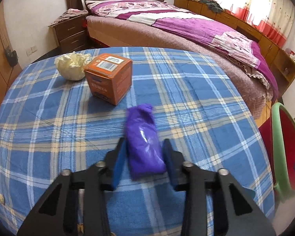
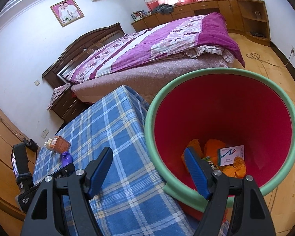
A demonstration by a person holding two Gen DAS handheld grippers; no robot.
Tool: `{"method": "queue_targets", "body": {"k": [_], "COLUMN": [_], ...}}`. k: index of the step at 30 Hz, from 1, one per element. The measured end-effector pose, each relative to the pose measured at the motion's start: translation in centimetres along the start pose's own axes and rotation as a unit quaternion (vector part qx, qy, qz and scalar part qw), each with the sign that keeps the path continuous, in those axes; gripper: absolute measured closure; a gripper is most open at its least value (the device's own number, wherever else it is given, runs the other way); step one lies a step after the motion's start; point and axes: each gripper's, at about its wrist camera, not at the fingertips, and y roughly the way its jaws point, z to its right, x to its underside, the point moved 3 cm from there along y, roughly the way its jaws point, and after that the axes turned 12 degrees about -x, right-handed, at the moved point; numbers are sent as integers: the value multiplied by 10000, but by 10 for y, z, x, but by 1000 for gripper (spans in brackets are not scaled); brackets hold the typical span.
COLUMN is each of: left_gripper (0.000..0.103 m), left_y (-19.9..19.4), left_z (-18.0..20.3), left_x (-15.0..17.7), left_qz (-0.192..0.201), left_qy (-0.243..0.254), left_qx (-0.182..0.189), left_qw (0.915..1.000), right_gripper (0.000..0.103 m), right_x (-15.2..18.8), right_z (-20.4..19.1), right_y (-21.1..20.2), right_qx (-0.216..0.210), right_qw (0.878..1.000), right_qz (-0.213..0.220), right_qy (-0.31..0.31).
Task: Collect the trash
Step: 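Grasp the purple plastic bag with the left tool and lift it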
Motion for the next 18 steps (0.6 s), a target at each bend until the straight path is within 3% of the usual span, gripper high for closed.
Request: {"method": "queue_targets", "body": {"k": [10,18], "left_gripper": [74,74], "left_y": [-23,-49], "left_z": [-25,-50], "left_x": [9,14], "left_qz": [29,218], "left_qy": [-303,-497], "left_qx": [442,448], "left_qw": [9986,9975], "right_gripper": [26,26], "right_x": [11,26], "right_z": [-24,-51], "right_y": [0,12], "right_qx": [-149,-271], "right_qw": [9994,9967], "right_qz": [-161,-492], "right_qy": [-253,-584]}}
